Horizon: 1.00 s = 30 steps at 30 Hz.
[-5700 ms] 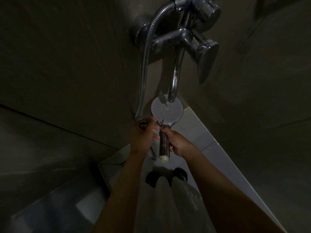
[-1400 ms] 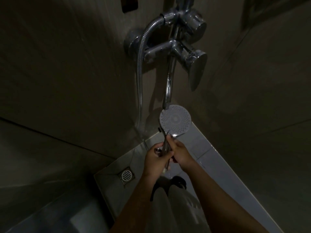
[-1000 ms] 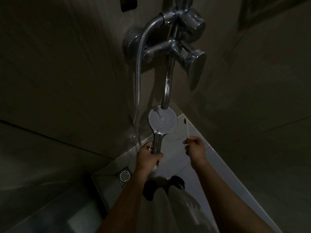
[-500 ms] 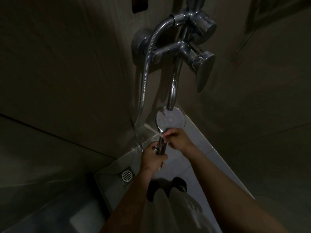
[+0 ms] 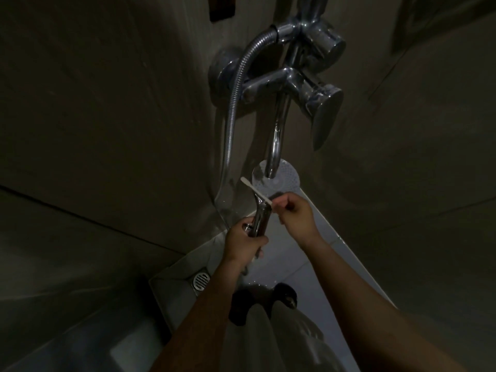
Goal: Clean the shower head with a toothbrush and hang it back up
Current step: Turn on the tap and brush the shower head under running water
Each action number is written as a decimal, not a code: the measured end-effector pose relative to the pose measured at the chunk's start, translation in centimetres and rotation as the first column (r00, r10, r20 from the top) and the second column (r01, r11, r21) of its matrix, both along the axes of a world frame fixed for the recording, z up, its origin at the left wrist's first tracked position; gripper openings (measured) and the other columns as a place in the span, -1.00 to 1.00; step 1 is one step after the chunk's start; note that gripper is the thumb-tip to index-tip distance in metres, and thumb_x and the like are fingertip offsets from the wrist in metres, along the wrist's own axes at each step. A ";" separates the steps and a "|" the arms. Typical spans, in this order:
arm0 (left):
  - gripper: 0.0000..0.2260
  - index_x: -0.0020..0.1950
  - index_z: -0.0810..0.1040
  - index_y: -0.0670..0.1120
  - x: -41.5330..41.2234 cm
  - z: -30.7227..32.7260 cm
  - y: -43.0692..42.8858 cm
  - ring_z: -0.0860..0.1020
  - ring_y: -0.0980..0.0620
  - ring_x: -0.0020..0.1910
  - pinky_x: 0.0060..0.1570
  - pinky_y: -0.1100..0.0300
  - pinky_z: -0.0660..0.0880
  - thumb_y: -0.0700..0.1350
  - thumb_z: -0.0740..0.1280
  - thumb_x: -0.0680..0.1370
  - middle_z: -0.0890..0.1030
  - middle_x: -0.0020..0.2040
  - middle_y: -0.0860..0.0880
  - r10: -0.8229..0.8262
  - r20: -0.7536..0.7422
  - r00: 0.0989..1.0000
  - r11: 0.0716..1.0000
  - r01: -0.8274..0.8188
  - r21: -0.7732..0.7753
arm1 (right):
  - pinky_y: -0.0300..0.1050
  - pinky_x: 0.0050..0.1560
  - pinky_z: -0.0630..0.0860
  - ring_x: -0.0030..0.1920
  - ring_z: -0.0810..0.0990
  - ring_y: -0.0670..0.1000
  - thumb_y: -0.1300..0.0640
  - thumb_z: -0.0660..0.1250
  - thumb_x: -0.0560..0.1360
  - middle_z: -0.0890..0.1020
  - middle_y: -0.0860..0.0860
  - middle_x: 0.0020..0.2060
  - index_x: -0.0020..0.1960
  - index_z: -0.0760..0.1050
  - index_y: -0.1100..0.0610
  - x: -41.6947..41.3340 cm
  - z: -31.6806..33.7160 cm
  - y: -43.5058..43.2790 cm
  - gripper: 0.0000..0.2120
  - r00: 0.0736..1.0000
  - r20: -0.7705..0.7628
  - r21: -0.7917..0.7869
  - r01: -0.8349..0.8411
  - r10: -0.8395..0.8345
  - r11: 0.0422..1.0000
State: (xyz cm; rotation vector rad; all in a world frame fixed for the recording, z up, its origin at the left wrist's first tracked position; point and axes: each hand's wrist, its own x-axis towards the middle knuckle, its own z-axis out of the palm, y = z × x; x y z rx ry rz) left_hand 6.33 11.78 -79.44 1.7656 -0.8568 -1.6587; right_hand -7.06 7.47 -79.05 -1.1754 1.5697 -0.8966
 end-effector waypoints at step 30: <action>-0.65 0.10 0.54 -0.13 0.3 -1.4 1.4 0.44 0.10 -0.63 -0.59 0.30 0.38 -0.44 0.35 0.38 0.55 -0.39 -0.09 0.101 -0.023 0.995 0.993 -0.099 0.067 | -0.29 -0.38 0.39 -0.37 0.46 -0.10 0.43 0.18 0.49 0.54 0.05 -0.32 -0.24 0.49 0.17 -3.8 -1.7 1.9 -0.75 0.948 -0.025 0.168 0.317 -0.318 0.933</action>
